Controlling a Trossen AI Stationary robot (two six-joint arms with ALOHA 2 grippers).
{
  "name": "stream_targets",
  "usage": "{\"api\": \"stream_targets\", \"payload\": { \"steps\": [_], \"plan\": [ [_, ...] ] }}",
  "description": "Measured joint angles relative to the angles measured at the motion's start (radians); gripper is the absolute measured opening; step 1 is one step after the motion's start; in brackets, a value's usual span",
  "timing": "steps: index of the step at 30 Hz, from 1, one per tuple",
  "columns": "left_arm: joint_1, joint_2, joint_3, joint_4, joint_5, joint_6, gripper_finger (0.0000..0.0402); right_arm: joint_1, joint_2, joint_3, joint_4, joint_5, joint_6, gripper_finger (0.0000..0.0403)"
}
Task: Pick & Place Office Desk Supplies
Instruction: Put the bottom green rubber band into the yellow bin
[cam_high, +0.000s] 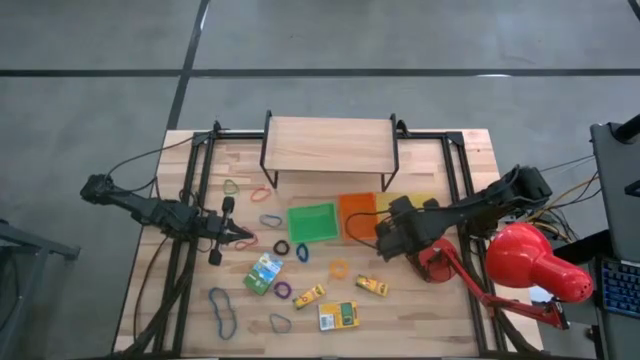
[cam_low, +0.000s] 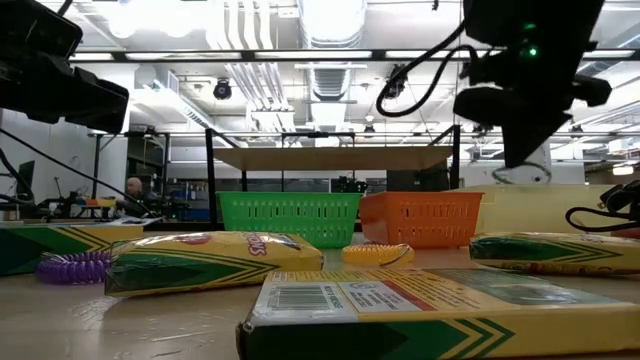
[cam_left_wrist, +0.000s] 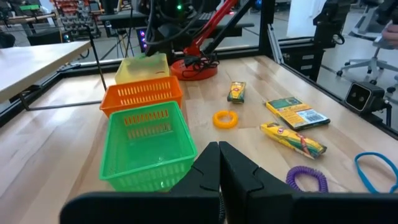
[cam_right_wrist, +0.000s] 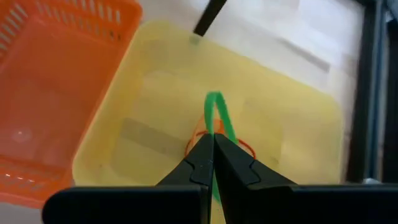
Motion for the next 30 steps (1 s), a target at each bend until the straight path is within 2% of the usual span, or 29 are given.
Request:
{"api": "stream_targets", "payload": {
  "steps": [13, 25, 30],
  "plan": [
    [0.0, 0.0, 0.0, 0.0, 0.0, 0.0, 0.0001, -0.053, -0.09, -0.161, 0.178, -0.003, -0.016, 0.0008],
    [0.0, 0.0, 0.0, 0.0, 0.0, 0.0, 0.0001, -0.052, -0.091, -0.161, 0.198, 0.038, 0.008, 0.0009],
    [0.0, 0.0, 0.0, 0.0, 0.0, 0.0, 0.0001, -0.052, -0.091, -0.162, 0.201, 0.055, 0.062, 0.0023]
  ]
}}
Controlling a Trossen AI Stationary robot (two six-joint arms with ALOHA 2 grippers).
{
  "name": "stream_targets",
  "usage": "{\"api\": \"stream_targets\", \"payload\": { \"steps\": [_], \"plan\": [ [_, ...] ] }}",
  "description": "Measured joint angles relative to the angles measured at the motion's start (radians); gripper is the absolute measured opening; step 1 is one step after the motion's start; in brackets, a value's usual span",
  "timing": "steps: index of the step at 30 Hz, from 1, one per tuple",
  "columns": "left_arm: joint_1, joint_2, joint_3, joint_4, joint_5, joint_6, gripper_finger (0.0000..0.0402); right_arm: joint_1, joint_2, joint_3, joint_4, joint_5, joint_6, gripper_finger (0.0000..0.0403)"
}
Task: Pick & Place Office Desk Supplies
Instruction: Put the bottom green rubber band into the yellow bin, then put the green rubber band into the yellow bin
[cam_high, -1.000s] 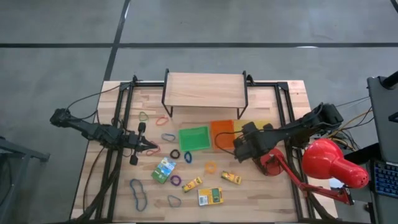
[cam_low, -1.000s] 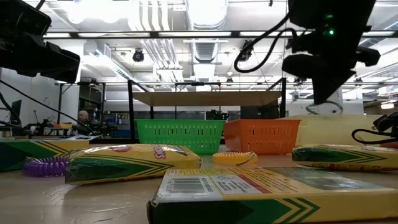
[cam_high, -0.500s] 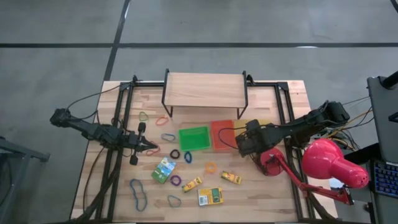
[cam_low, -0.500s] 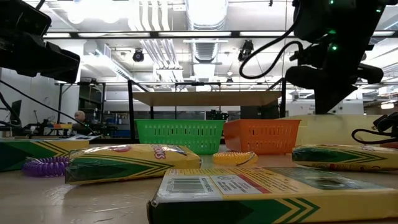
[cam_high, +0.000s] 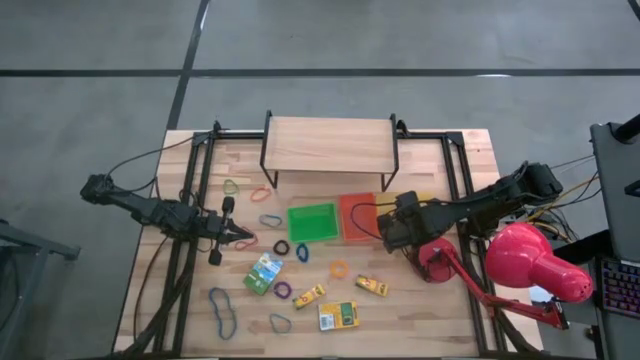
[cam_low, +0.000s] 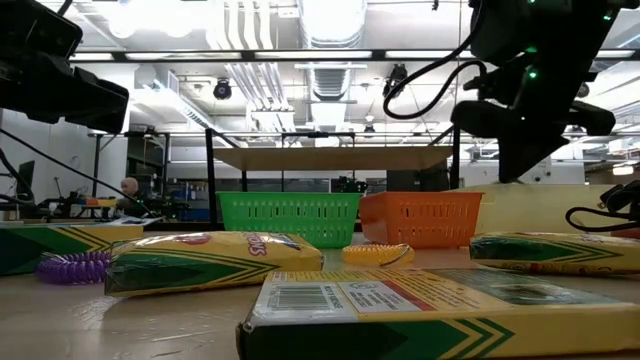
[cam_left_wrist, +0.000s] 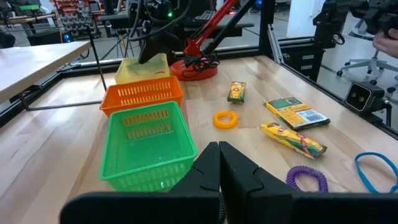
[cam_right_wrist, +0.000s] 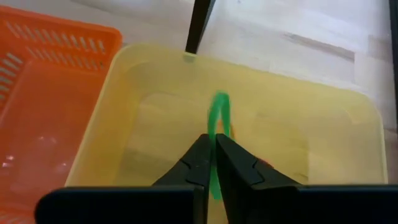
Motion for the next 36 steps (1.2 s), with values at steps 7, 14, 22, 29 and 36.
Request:
{"api": "stream_targets", "payload": {
  "steps": [7, 14, 22, 29, 36],
  "plan": [
    [0.0, 0.0, 0.0, 0.0, 0.0, 0.0, 0.0001, 0.0, 0.001, -0.002, 0.005, 0.002, -0.019, 0.0075],
    [0.0, 0.0, 0.0, 0.0, 0.0, 0.0, 0.0001, 0.0, 0.001, -0.002, 0.005, 0.002, -0.022, 0.013],
    [0.0, 0.0, 0.0, 0.0, 0.0, 0.0, 0.0001, 0.0, 0.002, 0.011, 0.009, 0.009, -0.06, 0.0158],
    [0.0, 0.0, 0.0, 0.0, 0.0, 0.0, 0.0001, 0.004, 0.002, 0.088, 0.059, 0.179, -0.151, 0.0159],
    [0.0, 0.0, 0.0, 0.0, 0.0, 0.0, 0.0001, 0.043, -0.006, 0.101, 0.342, 0.341, -0.515, 0.0147]
  ]
}}
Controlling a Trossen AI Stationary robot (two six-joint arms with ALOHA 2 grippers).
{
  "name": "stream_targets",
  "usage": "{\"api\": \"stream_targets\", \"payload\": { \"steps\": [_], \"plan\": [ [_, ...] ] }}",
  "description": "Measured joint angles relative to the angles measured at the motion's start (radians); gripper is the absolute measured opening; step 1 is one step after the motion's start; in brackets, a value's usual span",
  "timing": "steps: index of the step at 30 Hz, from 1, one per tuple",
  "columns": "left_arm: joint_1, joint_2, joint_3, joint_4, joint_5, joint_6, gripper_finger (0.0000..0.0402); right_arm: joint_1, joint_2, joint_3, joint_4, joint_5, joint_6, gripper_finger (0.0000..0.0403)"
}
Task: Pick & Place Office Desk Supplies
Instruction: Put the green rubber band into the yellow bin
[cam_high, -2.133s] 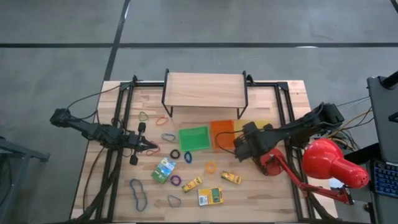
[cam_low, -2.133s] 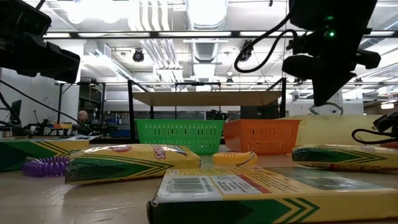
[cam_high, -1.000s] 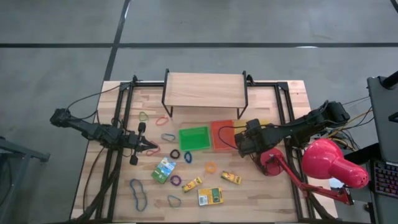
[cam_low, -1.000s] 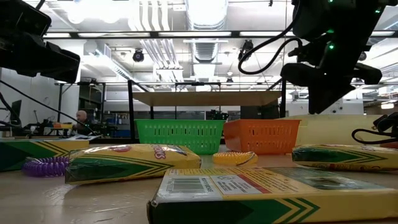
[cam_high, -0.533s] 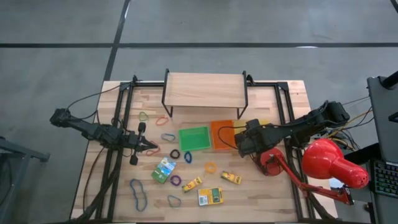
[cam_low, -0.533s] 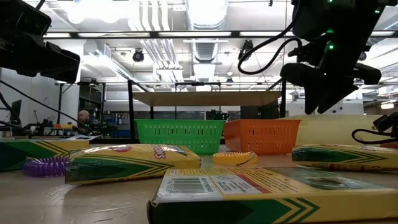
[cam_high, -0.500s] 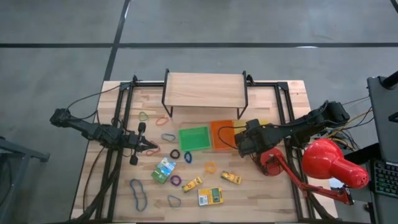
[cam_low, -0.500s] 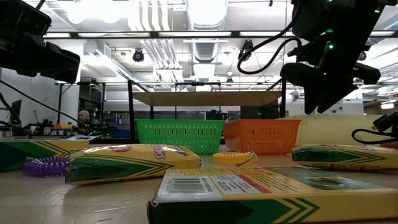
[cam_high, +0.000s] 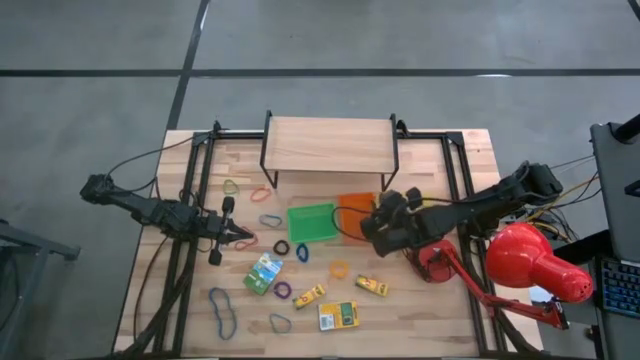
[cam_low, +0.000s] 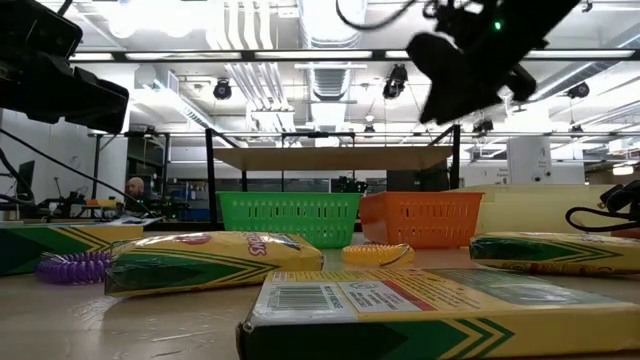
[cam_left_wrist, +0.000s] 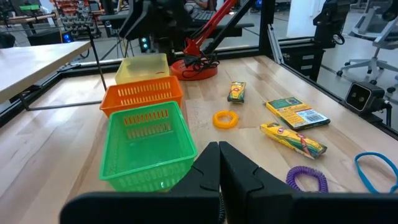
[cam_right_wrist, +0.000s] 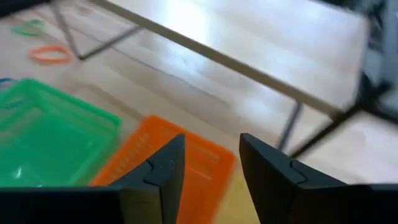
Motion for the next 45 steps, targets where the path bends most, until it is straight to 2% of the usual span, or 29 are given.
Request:
{"api": "stream_targets", "payload": {
  "steps": [6, 13, 19, 23, 26, 32, 39, 45],
  "plan": [
    [0.0, 0.0, 0.0, 0.0, 0.0, 0.0, 0.0001, -0.022, -0.057, 0.0, 0.247, -0.007, -0.343, 0.0145],
    [0.0, 0.0, 0.0, 0.0, 0.0, 0.0, 0.0001, -0.089, -0.13, -0.06, 0.557, -0.212, -0.745, 0.0158],
    [0.0, 0.0, 0.0, 0.0, 0.0, 0.0, 0.0001, -0.148, -0.16, -0.238, 0.976, -0.345, -1.019, 0.016],
    [0.0, 0.0, 0.0, 0.0, 0.0, 0.0, 0.0001, -0.195, -0.181, -0.384, 1.259, -0.457, -1.108, 0.016],
    [0.0, 0.0, 0.0, 0.0, 0.0, 0.0, 0.0001, -0.203, -0.21, -0.462, 1.372, -0.476, -1.152, 0.016],
    [0.0, 0.007, 0.0, 0.0, 0.0, 0.0, 0.0001, -0.202, -0.344, -0.545, 1.374, -0.469, -1.22, 0.016],
    [0.0, 0.007, 0.0, 0.0, 0.0, 0.0, 0.0001, -0.202, -0.491, -0.643, 1.285, -0.468, -1.208, 0.0162],
    [0.0, 0.007, 0.0, 0.0, 0.0, 0.0, 0.0001, -0.202, -0.552, -0.707, 1.29, -0.471, -1.154, 0.016]
  ]
}}
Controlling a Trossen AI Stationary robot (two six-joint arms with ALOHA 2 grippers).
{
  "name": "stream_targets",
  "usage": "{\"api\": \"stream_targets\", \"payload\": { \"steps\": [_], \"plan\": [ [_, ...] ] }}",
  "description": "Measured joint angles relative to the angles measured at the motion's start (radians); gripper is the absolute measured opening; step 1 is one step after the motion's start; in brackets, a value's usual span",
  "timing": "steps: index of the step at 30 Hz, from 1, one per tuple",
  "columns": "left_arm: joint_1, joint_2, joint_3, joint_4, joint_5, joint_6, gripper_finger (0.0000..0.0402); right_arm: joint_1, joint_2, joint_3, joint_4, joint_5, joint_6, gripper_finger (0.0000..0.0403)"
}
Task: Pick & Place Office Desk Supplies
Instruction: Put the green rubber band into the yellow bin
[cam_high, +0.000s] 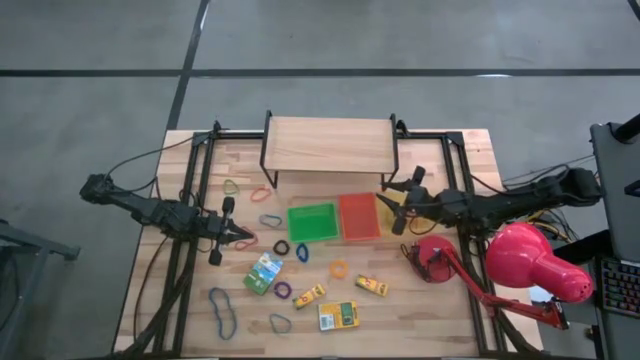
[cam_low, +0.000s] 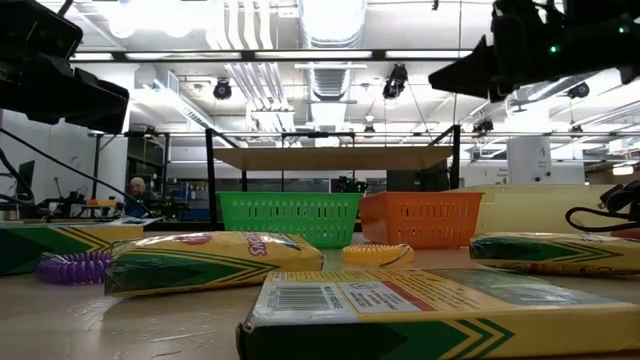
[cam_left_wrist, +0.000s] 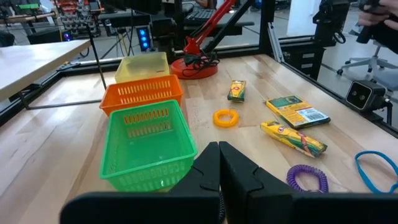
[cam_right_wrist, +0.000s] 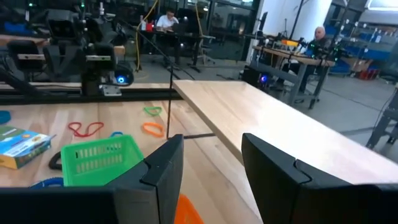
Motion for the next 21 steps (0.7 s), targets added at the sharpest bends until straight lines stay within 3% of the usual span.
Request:
{"api": "stream_targets", "payload": {
  "steps": [21],
  "plan": [
    [0.0, 0.0, 0.0, 0.0, 0.0, 0.0, 0.0001, 0.0, -0.03, -0.011, -0.005, 0.0, 0.009, 0.0167]
  ]
}}
